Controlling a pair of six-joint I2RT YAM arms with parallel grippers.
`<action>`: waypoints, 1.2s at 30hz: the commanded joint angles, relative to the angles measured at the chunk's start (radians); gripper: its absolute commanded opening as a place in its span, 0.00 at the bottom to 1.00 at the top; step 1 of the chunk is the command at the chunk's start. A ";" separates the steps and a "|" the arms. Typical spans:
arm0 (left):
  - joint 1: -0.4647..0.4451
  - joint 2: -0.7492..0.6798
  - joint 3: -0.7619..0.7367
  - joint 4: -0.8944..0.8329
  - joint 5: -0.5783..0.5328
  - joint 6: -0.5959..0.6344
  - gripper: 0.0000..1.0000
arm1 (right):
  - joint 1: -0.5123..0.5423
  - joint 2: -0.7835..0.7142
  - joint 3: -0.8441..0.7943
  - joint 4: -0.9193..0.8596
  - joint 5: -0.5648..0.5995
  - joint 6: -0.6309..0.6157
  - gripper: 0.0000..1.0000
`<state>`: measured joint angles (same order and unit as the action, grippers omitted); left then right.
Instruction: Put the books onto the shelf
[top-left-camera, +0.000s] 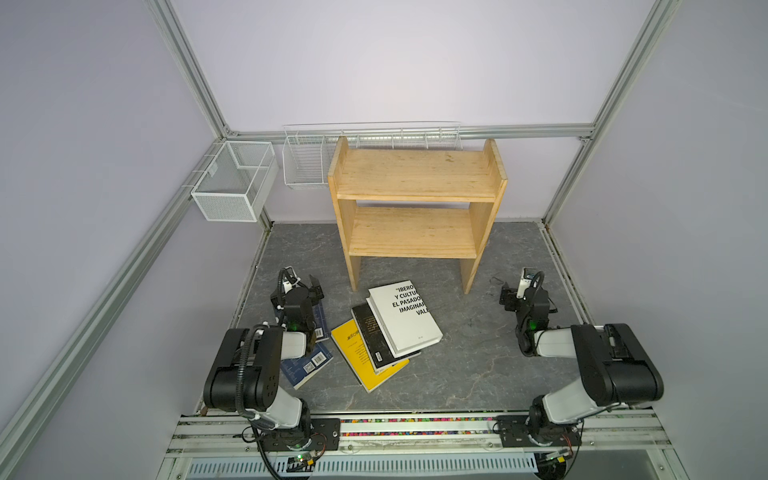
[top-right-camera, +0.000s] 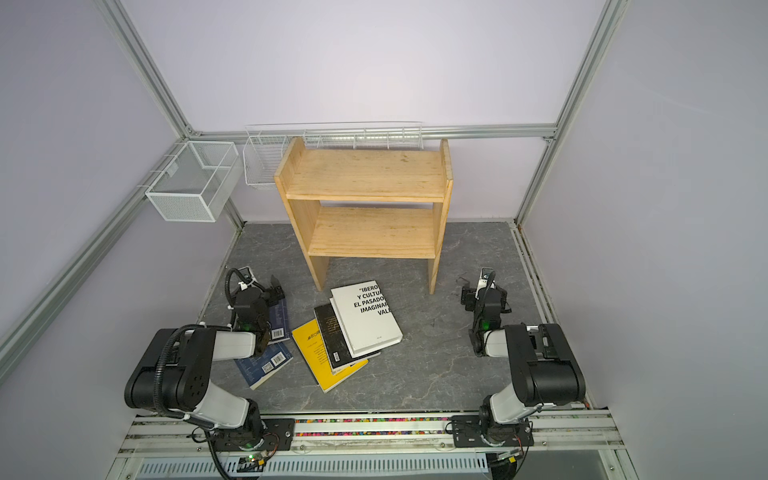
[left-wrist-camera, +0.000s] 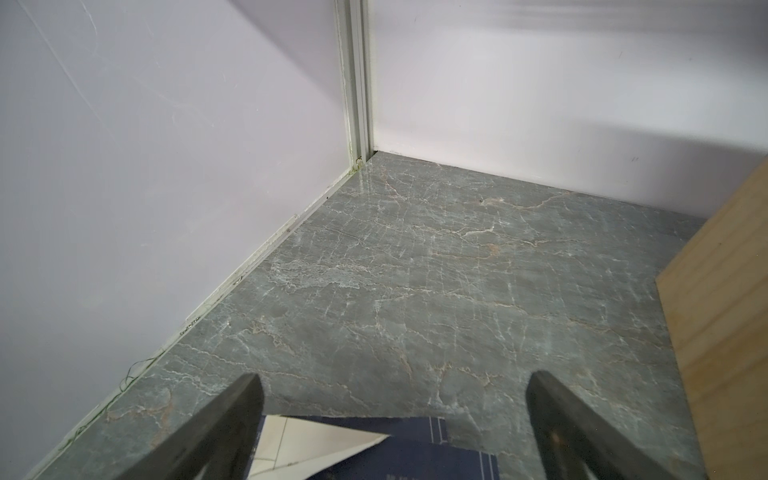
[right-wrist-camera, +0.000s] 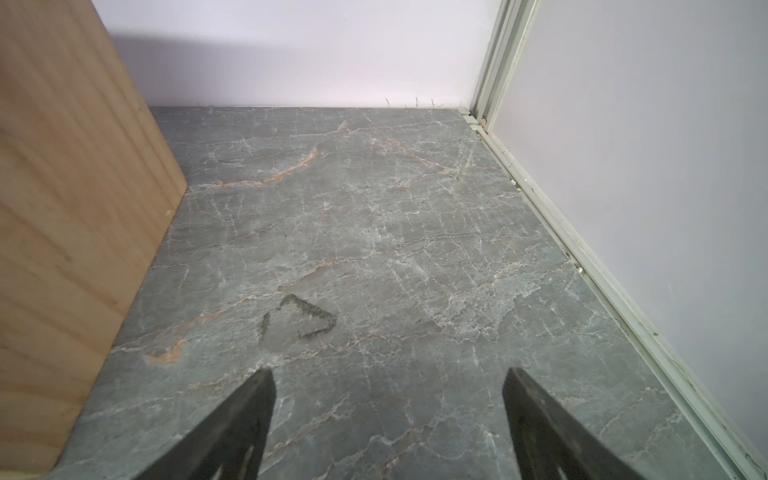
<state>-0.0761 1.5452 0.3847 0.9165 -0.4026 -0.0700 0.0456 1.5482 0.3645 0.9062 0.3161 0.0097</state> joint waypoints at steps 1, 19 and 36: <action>-0.001 0.010 -0.006 0.025 0.006 0.012 0.99 | -0.005 -0.012 -0.002 0.013 -0.008 -0.010 0.89; -0.001 0.010 -0.006 0.024 0.006 0.012 0.99 | -0.005 -0.013 -0.002 0.014 -0.008 -0.011 0.89; -0.013 -0.325 0.051 -0.335 -0.023 -0.015 0.99 | 0.041 -0.123 -0.005 -0.036 0.064 -0.055 0.88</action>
<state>-0.0837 1.3891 0.3851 0.7658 -0.4103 -0.0708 0.0700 1.4940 0.3557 0.8906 0.3355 -0.0067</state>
